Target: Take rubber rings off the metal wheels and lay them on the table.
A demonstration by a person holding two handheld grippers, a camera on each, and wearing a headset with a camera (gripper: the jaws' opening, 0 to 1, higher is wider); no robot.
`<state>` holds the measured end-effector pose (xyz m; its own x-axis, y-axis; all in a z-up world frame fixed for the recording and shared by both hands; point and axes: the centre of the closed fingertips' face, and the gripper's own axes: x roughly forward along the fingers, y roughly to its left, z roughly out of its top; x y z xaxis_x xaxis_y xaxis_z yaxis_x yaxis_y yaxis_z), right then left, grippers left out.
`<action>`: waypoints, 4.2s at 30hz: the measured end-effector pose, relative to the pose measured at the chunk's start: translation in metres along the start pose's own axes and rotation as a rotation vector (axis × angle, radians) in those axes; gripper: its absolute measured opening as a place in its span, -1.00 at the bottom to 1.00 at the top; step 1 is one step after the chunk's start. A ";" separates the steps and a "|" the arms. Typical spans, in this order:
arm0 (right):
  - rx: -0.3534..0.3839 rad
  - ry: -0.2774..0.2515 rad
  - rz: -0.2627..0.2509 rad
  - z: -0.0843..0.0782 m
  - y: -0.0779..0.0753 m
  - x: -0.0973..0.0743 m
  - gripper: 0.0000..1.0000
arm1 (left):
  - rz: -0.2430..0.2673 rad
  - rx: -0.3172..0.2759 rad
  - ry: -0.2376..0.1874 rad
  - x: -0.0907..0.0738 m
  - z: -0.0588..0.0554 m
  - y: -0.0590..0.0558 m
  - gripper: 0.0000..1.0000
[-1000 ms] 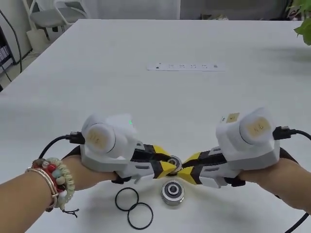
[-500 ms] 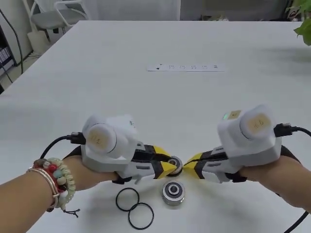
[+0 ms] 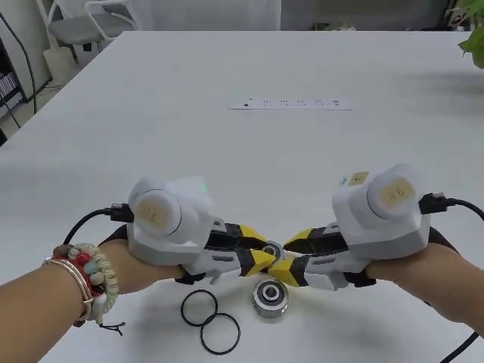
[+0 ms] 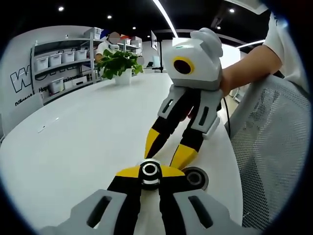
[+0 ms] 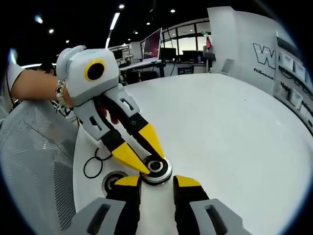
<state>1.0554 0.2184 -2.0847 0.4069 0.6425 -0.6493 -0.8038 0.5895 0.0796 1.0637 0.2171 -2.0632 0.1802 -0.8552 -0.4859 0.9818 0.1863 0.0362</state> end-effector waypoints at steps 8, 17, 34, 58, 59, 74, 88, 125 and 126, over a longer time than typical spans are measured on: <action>-0.064 0.010 0.012 -0.001 0.000 -0.004 -0.74 | 0.000 -0.001 0.001 0.000 0.000 0.001 -0.84; -0.095 0.032 -0.034 -0.002 -0.006 -0.005 -1.00 | 0.005 -0.005 0.005 -0.001 -0.001 0.002 -0.84; 0.402 0.051 -0.082 -0.005 -0.015 -0.009 -1.00 | 0.008 0.003 0.007 0.000 -0.001 0.001 -0.84; 0.617 -0.082 0.042 0.012 -0.003 -0.017 -1.00 | 0.002 0.013 0.013 0.000 0.000 -0.001 -0.84; 0.614 -0.081 0.041 0.011 -0.004 -0.017 -1.00 | 0.002 0.013 0.013 0.000 0.000 0.000 -0.84; 0.566 -0.073 0.039 0.012 -0.003 -0.018 -1.00 | 0.000 0.016 0.012 0.001 0.001 -0.001 -0.84; 0.498 -0.066 0.031 0.015 -0.004 -0.017 -1.00 | 0.000 0.018 0.011 0.001 0.001 -0.001 -0.84; 0.458 -0.069 0.031 0.017 -0.005 -0.016 -1.00 | 0.000 0.021 0.010 0.001 0.001 -0.003 -0.84; 0.458 -0.073 0.035 0.017 -0.005 -0.016 -1.00 | 0.000 0.021 0.010 0.001 0.000 -0.003 -0.84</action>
<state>1.0603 0.2135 -2.0615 0.4257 0.6888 -0.5868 -0.5496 0.7120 0.4370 1.0614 0.2158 -2.0633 0.1798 -0.8501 -0.4949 0.9829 0.1762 0.0545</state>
